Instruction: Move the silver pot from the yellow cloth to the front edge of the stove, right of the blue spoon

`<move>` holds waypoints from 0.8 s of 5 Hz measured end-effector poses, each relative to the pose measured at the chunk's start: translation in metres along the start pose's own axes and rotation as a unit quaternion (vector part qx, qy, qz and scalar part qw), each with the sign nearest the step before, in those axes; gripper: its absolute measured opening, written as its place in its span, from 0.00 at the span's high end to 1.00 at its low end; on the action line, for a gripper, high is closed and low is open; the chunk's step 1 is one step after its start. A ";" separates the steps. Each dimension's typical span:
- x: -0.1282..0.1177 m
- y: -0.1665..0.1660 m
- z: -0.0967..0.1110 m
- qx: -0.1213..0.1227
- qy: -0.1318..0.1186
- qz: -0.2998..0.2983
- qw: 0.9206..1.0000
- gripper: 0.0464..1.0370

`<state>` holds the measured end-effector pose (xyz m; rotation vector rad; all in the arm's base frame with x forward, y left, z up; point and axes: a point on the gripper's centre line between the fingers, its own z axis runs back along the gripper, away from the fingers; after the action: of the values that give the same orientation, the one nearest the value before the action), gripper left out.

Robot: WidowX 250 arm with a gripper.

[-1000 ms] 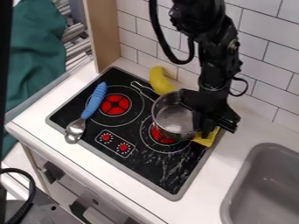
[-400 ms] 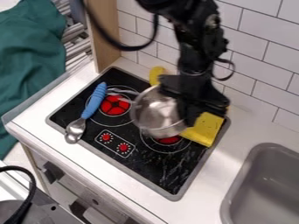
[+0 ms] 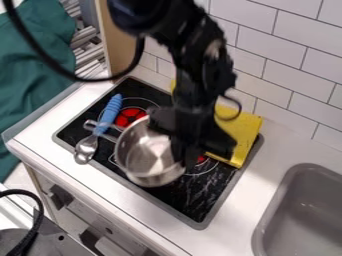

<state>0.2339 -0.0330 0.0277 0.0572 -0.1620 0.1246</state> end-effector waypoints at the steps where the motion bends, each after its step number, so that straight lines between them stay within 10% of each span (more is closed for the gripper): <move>1: -0.008 -0.010 -0.007 0.007 0.010 -0.019 1.000 0.99; 4: -0.026 -0.026 -0.052 0.019 0.069 -0.041 0.997 0.99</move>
<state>0.2199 -0.0586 -0.0288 0.0920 -0.0200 0.0501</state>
